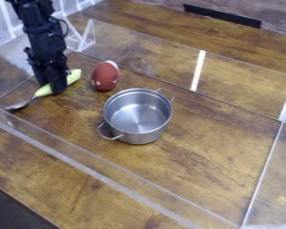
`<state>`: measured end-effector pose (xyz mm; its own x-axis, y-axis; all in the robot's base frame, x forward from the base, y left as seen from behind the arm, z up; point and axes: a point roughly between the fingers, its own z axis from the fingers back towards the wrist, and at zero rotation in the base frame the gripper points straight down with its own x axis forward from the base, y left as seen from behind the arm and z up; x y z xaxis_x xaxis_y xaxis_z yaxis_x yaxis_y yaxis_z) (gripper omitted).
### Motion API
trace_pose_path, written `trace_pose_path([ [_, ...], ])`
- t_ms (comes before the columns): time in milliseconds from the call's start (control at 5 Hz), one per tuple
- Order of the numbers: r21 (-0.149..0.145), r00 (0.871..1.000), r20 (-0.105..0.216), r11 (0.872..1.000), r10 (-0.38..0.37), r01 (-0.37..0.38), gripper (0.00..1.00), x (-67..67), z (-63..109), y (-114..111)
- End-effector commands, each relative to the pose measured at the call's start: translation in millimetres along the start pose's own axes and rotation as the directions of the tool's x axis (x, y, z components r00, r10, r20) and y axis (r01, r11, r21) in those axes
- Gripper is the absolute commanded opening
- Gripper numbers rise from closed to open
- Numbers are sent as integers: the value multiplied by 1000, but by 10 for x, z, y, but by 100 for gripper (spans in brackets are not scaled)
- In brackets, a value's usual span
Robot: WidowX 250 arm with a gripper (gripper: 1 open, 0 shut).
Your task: Move the green spoon to the left
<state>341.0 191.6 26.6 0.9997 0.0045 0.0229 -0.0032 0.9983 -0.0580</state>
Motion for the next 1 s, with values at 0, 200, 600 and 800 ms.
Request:
trace_pose_path([
  [0, 37, 1000, 27, 999, 16, -17, 0, -17, 159, 150],
  [200, 38, 1000, 16, 999, -16, 16, 0, 16, 158, 129],
  [600, 40, 1000, 1, 999, -16, 16, 0, 73, 139, 61],
  [800, 33, 1000, 3, 999, -21, 21, 100, 102, 226, -6],
])
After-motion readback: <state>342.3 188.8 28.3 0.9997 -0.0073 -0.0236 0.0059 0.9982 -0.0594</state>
